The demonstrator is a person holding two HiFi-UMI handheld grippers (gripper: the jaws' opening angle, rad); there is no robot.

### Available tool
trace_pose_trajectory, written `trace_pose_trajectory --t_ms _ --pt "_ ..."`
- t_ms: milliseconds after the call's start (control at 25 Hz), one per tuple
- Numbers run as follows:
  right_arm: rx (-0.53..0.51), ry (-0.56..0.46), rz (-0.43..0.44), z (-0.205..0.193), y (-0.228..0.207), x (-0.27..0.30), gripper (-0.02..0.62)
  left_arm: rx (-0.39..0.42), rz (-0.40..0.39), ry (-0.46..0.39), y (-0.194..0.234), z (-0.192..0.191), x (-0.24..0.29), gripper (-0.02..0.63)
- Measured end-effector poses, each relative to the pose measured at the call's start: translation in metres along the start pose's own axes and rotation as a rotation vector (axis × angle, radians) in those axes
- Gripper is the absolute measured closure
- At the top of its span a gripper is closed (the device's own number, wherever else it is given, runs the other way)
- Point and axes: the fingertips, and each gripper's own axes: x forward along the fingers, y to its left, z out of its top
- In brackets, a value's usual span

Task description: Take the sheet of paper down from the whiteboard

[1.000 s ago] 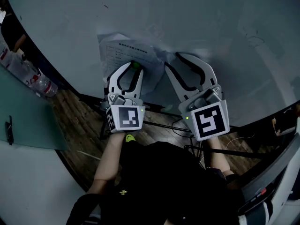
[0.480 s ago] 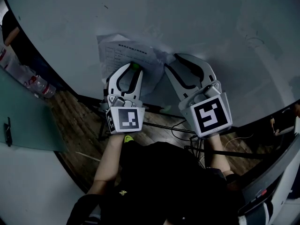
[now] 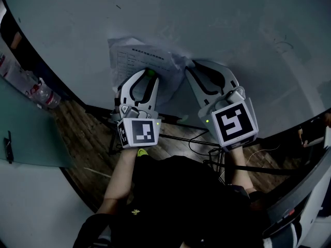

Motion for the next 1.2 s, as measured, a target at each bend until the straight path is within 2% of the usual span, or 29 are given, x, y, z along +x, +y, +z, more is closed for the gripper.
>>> trace_pose_trajectory --t_ms 200,440,1200 --pt "-0.036 0.018 -0.011 -0.0021 0.0012 0.0029 0.522 0.002 -0.005 0.003 0.0001 -0.0002 0.0004 0.462" --pt "-0.098 0.05 -0.035 -0.0059 0.0019 0.0057 0.574 0.005 -0.007 0.01 0.0004 -0.001 0.0001 0.463" --pt "-0.069 -0.005 -0.022 -0.0013 0.0004 0.0007 0.581 0.006 0.004 0.021 0.0003 -0.0013 0.0002 0.463"
